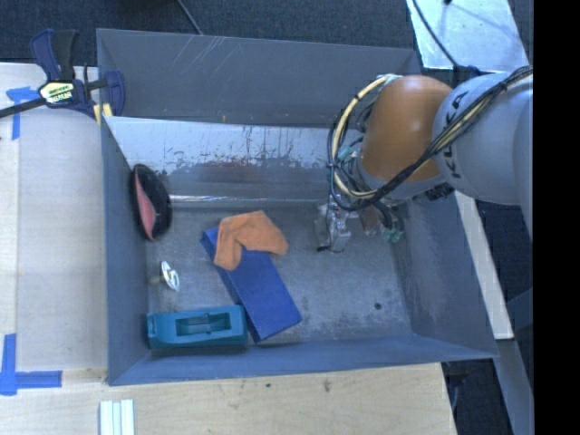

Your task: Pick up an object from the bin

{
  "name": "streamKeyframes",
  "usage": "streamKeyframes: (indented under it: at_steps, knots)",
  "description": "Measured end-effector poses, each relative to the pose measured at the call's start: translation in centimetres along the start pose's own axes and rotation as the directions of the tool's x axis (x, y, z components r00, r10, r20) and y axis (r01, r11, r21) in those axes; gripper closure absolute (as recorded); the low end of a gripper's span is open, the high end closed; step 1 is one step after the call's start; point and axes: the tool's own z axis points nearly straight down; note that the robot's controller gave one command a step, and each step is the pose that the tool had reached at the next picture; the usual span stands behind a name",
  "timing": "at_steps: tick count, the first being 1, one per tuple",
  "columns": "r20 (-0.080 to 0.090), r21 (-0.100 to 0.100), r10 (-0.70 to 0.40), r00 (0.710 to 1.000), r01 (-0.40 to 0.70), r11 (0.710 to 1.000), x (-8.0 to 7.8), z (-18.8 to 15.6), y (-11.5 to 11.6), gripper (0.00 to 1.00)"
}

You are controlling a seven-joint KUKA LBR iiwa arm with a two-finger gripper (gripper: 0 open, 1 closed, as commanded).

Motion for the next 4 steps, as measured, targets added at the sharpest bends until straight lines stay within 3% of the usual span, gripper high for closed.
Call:
streamKeyframes:
  at_steps: [1,2,3,4]
  knots:
    - [0.000,0.000,0.000,1.000,0.000,1.000,0.0,0.0,0.0,1.00]
    - [0.005,-0.003,-0.152,0.988,0.152,0.988,0.4,-1.4,12.5,0.00]
    - [0.002,0.000,-0.146,0.989,0.146,0.989,0.4,-1.3,12.0,1.00]
    - [0.002,0.000,-0.146,0.989,0.146,0.989,0.4,-1.3,12.0,1.00]
